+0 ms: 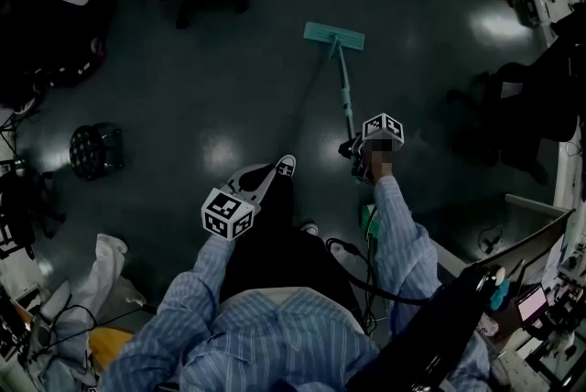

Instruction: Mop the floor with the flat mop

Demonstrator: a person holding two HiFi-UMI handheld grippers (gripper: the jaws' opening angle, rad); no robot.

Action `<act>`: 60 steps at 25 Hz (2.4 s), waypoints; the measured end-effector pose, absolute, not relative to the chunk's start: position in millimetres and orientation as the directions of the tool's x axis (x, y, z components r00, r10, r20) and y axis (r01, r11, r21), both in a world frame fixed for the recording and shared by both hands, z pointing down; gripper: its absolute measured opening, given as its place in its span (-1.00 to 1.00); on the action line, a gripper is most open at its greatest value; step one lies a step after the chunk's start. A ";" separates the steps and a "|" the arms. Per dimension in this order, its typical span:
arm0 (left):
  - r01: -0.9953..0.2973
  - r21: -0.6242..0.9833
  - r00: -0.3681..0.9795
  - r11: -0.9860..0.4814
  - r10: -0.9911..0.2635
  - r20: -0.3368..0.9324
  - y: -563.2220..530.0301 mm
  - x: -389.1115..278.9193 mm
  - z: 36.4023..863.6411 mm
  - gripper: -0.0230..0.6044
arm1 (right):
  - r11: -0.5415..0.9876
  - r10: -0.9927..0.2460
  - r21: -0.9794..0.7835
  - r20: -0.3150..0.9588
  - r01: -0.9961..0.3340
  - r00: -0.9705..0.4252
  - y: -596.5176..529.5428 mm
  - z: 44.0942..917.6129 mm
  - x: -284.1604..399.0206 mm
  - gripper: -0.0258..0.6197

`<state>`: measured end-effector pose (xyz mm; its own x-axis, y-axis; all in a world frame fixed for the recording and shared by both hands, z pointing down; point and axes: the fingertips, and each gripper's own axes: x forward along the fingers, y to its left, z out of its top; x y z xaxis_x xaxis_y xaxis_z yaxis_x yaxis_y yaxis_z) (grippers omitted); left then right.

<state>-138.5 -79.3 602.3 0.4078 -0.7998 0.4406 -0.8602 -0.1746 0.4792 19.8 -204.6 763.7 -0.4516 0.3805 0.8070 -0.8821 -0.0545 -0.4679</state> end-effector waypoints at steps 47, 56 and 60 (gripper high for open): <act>-0.902 0.353 0.366 -0.249 -0.874 0.320 151.4 40.6 515.4 -0.90 | 0.193 0.610 -0.453 0.750 -0.870 -0.255 218.0 680.7 365.7 -0.75; -0.891 0.349 0.409 -0.290 -0.847 0.340 168.3 43.6 520.8 -0.90 | 0.215 0.631 -0.463 0.738 -0.860 -0.240 239.8 681.8 343.0 -0.75; -0.890 0.330 0.420 -0.314 -0.845 0.331 157.9 58.2 513.3 -0.90 | 0.208 0.625 -0.462 0.741 -0.862 -0.247 232.2 679.8 353.5 -0.75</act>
